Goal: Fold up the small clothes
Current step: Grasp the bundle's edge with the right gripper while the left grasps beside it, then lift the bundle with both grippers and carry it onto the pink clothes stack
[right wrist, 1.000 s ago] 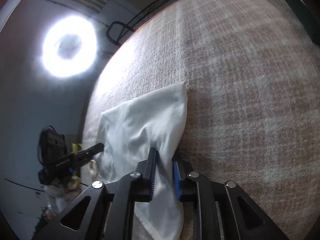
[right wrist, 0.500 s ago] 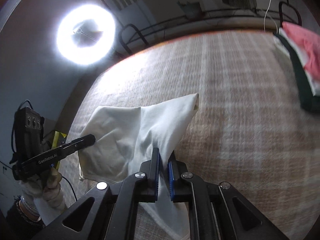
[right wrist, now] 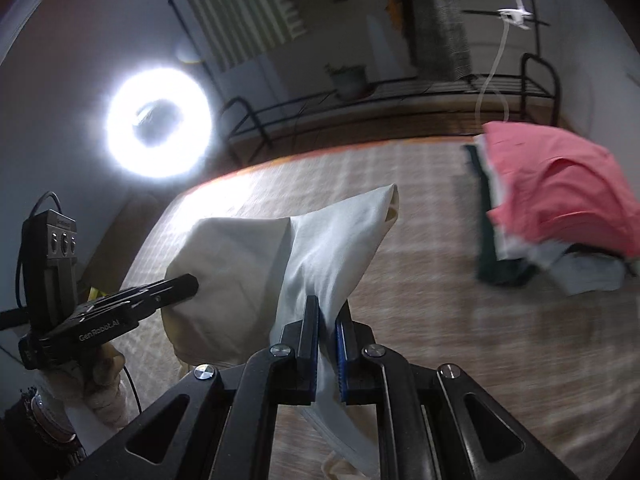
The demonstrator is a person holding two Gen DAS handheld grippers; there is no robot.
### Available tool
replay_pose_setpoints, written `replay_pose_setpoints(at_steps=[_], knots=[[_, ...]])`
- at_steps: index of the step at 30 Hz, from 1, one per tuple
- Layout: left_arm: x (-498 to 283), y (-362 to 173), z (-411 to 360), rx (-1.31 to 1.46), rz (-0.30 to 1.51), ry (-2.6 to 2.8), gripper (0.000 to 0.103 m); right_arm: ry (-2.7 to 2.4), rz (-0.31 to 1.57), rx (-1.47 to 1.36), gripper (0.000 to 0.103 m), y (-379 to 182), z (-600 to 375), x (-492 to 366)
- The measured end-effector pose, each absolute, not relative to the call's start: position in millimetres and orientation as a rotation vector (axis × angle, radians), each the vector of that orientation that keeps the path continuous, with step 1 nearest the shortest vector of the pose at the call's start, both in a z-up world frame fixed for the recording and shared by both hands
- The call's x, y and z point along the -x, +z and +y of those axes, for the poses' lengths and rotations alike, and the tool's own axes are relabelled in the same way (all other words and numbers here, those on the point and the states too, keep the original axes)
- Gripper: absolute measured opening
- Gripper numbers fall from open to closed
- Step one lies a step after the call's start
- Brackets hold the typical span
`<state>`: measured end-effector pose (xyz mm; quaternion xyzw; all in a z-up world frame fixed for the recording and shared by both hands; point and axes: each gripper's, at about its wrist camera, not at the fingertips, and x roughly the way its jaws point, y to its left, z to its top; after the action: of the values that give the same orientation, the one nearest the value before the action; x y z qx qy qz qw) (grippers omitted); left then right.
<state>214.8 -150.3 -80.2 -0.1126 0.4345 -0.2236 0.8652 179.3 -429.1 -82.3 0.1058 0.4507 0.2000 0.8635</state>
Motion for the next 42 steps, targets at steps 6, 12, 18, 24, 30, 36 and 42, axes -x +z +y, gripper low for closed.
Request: replay_pose_setpoints(at_steps=[6, 12, 18, 24, 30, 36, 42], knots=[[-230.5, -69.1, -223.4, 0.173, 0.875, -0.535, 0.004, 0.317, 0.909, -0.199, 0.005, -68.2, -488.9, -195.6], [-259.5, -60.4, -287.8, 0.111, 0.85, -0.575, 0.004, 0.227, 0.861, -0.167, 0.005, -54.5, -549.5, -211.6], [-301.3, -58.7, -341.2, 0.109, 0.816, -0.599, 0.004, 0.134, 0.836, -0.136, 0.004, -49.0, -600.0, -243.2], [-332.8, -63.7, -393.3, 0.091, 0.784, -0.599, 0.004, 0.061, 0.786, -0.107, 0.004, -41.4, -642.8, -280.1], [-354.9, -81.5, -419.0, 0.079, 0.783, -0.58, 0.004, 0.004, 0.779, -0.085, 0.004, -50.1, -673.1, -320.8], [-367.0, -101.0, -426.5, 0.056, 0.805, -0.544, 0.004, -0.011, 0.815, -0.074, 0.004, -74.0, -680.5, -342.9], [-364.6, -99.7, -436.0, -0.005, 0.78, -0.515, 0.004, -0.039, 0.832, -0.062, 0.005, -85.9, -680.3, -353.8]])
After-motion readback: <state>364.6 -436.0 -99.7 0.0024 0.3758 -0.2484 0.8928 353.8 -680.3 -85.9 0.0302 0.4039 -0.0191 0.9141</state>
